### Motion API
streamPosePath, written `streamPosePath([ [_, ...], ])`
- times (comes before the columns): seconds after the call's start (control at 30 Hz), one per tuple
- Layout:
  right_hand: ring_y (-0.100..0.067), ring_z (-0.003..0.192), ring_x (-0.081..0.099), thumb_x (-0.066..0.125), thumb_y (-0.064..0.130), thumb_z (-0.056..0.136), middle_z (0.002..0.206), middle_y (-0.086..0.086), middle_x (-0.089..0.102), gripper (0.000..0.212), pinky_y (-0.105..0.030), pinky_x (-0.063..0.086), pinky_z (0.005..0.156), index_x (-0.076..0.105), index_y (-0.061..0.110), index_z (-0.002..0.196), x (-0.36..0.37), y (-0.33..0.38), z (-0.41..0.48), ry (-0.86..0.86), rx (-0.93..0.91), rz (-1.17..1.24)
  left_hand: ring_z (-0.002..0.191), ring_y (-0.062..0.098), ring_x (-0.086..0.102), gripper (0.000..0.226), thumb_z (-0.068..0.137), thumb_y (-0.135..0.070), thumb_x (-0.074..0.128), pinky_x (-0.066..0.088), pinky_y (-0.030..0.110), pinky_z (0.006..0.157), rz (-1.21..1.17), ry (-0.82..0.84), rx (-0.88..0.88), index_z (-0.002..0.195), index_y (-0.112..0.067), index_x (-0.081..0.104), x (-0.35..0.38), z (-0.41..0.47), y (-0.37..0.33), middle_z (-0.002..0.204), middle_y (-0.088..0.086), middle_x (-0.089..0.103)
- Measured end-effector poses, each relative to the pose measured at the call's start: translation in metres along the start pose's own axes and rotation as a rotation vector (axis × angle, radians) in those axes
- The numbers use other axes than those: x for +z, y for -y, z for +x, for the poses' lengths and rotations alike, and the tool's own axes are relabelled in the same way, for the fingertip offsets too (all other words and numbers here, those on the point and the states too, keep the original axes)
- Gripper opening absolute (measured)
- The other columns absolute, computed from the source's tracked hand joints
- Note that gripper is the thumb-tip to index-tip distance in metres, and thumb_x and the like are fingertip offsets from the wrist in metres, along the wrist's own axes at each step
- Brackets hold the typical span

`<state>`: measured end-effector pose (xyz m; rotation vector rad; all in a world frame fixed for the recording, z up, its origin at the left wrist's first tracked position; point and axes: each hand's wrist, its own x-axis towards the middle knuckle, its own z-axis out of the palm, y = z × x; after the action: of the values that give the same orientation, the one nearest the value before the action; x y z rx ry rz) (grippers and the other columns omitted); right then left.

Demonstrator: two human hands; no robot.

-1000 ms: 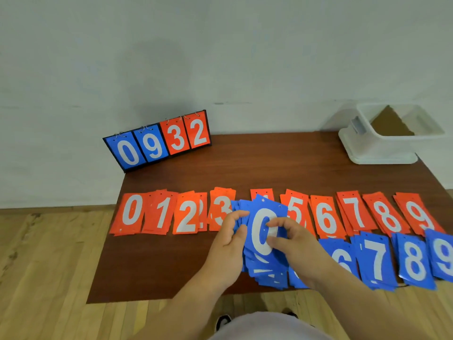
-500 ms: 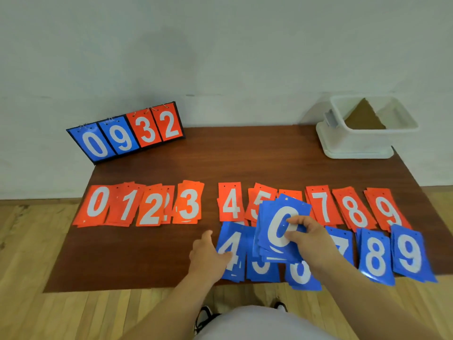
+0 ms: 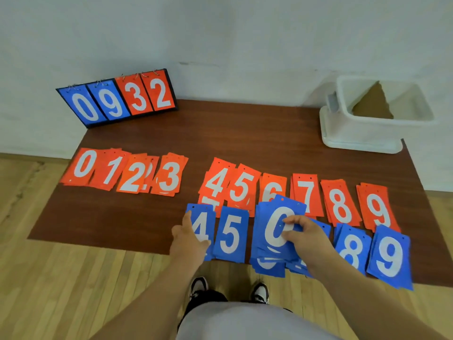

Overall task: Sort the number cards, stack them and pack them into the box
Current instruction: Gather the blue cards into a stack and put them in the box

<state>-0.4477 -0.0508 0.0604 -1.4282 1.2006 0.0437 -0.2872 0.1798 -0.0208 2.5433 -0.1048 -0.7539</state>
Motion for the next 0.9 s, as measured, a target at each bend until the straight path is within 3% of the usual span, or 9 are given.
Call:
streamPosePath([
  [0.07, -0.027, 0.096, 0.068, 0.064, 0.007, 0.094, 0.114, 0.001, 0.064, 0.022, -0.047, 0.062, 0.078, 0.067, 0.027, 0.104, 0.000, 0.000, 0.001, 0.002, -0.004, -0.010, 0.097, 0.016, 0.058, 0.099, 0.084, -0.021, 0.082, 0.053, 0.028, 0.069, -0.048, 0.010, 0.037, 0.158, -0.035, 0.017, 0.002, -0.003, 0.006, 0.121, 0.001, 0.048],
  [0.2, -0.025, 0.097, 0.067, 0.064, 0.007, 0.094, 0.113, 0.004, 0.063, 0.023, -0.043, 0.062, 0.074, 0.067, 0.027, 0.104, 0.006, 0.005, 0.001, -0.001, -0.010, -0.008, 0.099, 0.012, 0.060, 0.074, 0.085, -0.013, 0.079, 0.051, 0.019, 0.068, -0.205, 0.047, 0.045, 0.148, -0.025, 0.044, -0.002, -0.004, 0.017, 0.119, -0.003, 0.058],
  [0.3, -0.025, 0.093, 0.069, 0.063, 0.007, 0.095, 0.112, 0.003, 0.064, 0.022, -0.036, 0.059, 0.064, 0.066, 0.026, 0.106, 0.013, 0.012, -0.001, 0.003, -0.005, -0.002, 0.107, 0.008, 0.056, 0.057, 0.091, -0.013, 0.073, 0.049, 0.014, 0.073, -0.261, 0.039, 0.044, 0.142, -0.026, 0.051, -0.015, -0.005, 0.020, 0.136, -0.007, 0.055],
  [0.4, -0.027, 0.091, 0.070, 0.064, 0.008, 0.095, 0.112, 0.000, 0.065, 0.022, -0.040, 0.062, 0.066, 0.066, 0.027, 0.106, 0.023, 0.021, -0.003, -0.009, -0.004, 0.014, 0.113, 0.008, 0.055, 0.043, 0.097, -0.014, 0.063, 0.049, 0.018, 0.080, -0.314, -0.005, 0.055, 0.138, -0.028, 0.054, -0.039, -0.009, 0.020, 0.140, -0.010, 0.053],
  [0.53, -0.026, 0.096, 0.070, 0.065, 0.007, 0.095, 0.117, -0.001, 0.065, 0.023, -0.045, 0.063, 0.075, 0.067, 0.027, 0.106, 0.045, 0.037, -0.011, 0.017, -0.042, 0.043, 0.094, 0.016, 0.066, 0.032, 0.101, -0.011, 0.056, 0.049, 0.016, 0.051, -0.459, -0.062, 0.075, 0.125, -0.031, 0.054, -0.081, -0.013, 0.012, 0.120, -0.009, 0.058],
  [0.67, -0.028, 0.099, 0.073, 0.066, 0.003, 0.095, 0.123, -0.004, 0.067, 0.024, -0.041, 0.062, 0.073, 0.069, 0.020, 0.112, 0.068, 0.065, -0.022, 0.180, -0.046, 0.271, 0.093, 0.013, 0.067, 0.029, 0.103, -0.015, 0.053, 0.058, 0.027, 0.060, -0.511, -0.026, 0.141, 0.123, -0.036, 0.052, -0.112, -0.007, 0.000, 0.115, -0.014, 0.057],
  [0.8, -0.034, 0.099, 0.072, 0.057, -0.004, 0.096, 0.117, -0.012, 0.073, 0.029, -0.041, 0.062, 0.071, 0.066, 0.014, 0.116, 0.087, 0.093, -0.041, 0.404, -0.063, 0.589, 0.077, 0.005, 0.062, 0.033, 0.100, -0.006, 0.054, 0.049, 0.019, 0.058, -0.576, 0.043, 0.253, 0.121, -0.031, 0.059, -0.123, -0.005, -0.016, 0.106, -0.010, 0.063],
  [0.9, -0.034, 0.099, 0.072, 0.057, -0.008, 0.095, 0.116, -0.014, 0.073, 0.029, -0.044, 0.061, 0.081, 0.065, 0.011, 0.115, 0.101, 0.101, -0.049, 0.329, -0.185, 0.575, 0.072, 0.003, 0.059, 0.035, 0.095, -0.002, 0.058, 0.050, 0.019, 0.066, -0.607, 0.121, 0.333, 0.109, -0.033, 0.065, -0.127, -0.011, -0.029, 0.099, -0.013, 0.070],
])
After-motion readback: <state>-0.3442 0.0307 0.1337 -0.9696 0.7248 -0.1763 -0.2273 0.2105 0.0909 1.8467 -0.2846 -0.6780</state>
